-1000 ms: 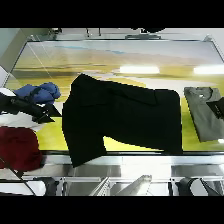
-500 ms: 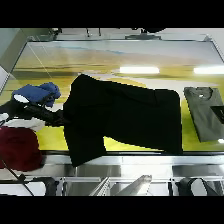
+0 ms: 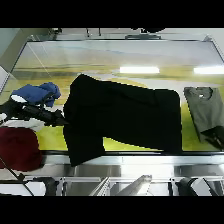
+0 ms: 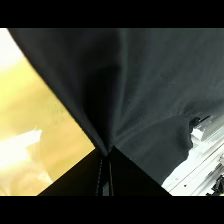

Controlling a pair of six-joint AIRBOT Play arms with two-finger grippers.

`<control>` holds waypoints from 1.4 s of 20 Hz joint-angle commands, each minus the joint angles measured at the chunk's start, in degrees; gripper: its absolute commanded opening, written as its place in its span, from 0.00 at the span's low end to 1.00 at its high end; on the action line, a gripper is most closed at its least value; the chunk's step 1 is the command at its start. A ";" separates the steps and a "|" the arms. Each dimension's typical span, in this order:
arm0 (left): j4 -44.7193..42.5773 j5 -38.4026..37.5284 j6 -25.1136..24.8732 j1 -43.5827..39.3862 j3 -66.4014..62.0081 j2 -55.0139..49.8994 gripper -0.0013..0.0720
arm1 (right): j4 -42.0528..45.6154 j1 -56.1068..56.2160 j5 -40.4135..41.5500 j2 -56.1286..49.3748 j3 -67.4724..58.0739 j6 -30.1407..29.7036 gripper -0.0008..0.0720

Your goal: Fold the shirts.

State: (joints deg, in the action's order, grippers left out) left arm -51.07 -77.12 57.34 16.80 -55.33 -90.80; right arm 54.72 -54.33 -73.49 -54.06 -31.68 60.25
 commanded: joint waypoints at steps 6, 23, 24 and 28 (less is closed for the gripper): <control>0.04 -0.28 -0.35 1.09 -0.20 0.00 0.05 | 3.30 13.55 5.64 -5.99 8.11 -1.70 0.64; 0.94 -0.83 -0.31 1.11 -1.68 0.66 0.05 | -6.95 21.18 -3.78 -15.54 1.95 -5.75 0.03; 3.58 -1.60 -0.50 1.33 -2.69 2.23 0.05 | -9.94 21.16 -6.47 -14.34 -0.52 -6.62 0.03; 32.59 -13.55 -9.42 4.00 -11.43 14.91 0.05 | -31.80 18.34 -15.54 -3.06 -18.69 -8.00 0.03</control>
State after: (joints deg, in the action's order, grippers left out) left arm -38.74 -82.24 53.93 19.16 -61.32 -83.33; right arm 38.94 -34.20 -81.89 -63.64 -39.55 53.23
